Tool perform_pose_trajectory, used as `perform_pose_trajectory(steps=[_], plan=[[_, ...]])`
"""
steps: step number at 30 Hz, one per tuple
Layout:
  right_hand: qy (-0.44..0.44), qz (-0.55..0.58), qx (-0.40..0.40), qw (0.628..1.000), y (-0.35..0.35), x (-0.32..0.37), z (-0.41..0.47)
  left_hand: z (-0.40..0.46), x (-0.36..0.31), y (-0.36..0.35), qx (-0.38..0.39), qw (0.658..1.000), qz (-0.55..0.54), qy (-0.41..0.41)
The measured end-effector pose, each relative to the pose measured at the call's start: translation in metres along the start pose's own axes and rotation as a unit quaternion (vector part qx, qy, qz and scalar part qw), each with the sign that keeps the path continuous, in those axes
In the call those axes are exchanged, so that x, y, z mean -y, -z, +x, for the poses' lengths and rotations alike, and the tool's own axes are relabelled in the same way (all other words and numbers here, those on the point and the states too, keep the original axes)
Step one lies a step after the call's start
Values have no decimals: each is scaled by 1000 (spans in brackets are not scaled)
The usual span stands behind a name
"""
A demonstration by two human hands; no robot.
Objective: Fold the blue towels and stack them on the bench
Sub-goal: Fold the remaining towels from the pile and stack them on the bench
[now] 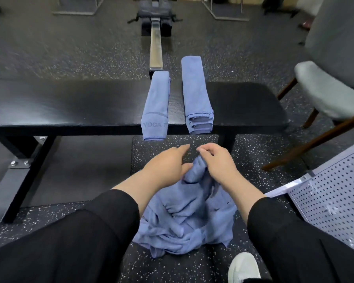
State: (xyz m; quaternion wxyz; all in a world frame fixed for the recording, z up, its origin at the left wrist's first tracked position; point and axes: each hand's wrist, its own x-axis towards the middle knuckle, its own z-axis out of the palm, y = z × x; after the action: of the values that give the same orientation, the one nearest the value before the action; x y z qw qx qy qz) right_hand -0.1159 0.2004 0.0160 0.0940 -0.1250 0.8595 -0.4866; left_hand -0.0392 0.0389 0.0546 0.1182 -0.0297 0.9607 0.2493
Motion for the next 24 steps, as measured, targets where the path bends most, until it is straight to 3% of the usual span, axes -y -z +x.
perform_pose_trajectory(steps=[5, 9, 16, 20, 24], plan=[[66, 57, 24, 996, 33, 90, -38, -41, -27, 31, -75, 988, -138, -6], [88, 120, -6, 989, 54, 131, -63, -74, -40, 59, -129, 966, -223, -10], [107, 136, -52, 983, 72, 154, -76, -115, -20, 100, -213, 945, -248, -21], [100, 50, 25, 993, 60, 152, -71, -121, -19, 103, -285, 908, -308, 6], [105, 25, 186, 976, 45, 157, -70, -115, -25, 103, -270, 905, -328, -6]])
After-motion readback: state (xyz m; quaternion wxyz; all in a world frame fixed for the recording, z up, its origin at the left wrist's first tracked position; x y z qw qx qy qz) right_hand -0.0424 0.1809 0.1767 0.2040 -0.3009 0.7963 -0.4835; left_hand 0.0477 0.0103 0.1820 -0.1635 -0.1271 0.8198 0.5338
